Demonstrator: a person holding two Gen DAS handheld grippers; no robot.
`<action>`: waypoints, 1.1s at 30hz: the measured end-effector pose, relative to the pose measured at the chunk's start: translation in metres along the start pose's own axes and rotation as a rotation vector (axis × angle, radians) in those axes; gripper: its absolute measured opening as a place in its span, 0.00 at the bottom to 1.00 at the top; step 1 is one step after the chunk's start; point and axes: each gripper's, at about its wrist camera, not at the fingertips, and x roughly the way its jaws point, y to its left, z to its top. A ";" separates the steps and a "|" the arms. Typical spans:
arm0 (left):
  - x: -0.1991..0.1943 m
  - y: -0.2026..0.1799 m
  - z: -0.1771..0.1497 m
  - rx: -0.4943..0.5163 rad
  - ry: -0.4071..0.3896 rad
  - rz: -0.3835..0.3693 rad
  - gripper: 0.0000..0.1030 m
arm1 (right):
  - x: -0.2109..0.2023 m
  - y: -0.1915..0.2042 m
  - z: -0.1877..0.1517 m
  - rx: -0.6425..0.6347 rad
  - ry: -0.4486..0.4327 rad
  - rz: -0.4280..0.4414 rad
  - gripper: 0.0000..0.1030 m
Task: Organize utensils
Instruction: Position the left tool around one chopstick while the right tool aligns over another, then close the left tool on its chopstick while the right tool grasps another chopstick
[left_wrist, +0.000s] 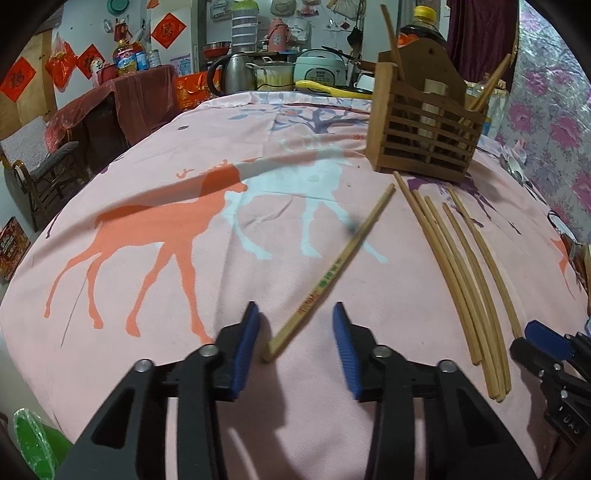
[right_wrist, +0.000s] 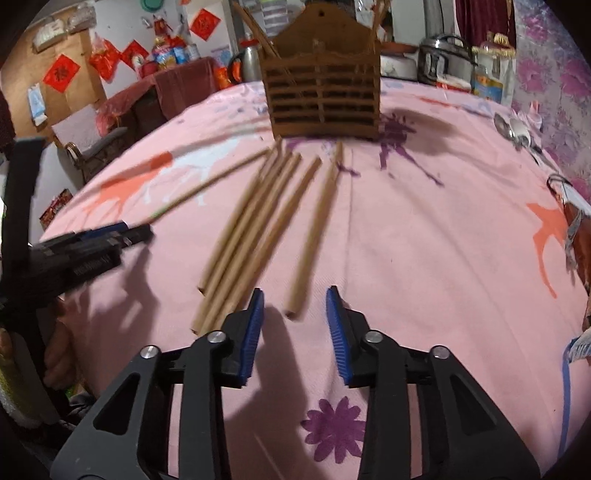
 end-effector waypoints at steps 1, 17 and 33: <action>0.000 0.001 0.000 0.004 0.001 0.000 0.30 | 0.000 -0.002 0.000 0.005 -0.002 -0.005 0.17; -0.009 -0.005 -0.009 0.028 0.007 -0.033 0.17 | -0.001 -0.026 -0.003 0.093 -0.039 -0.020 0.08; -0.045 0.005 0.029 0.018 -0.052 -0.053 0.05 | -0.036 -0.042 0.024 0.123 -0.148 -0.053 0.07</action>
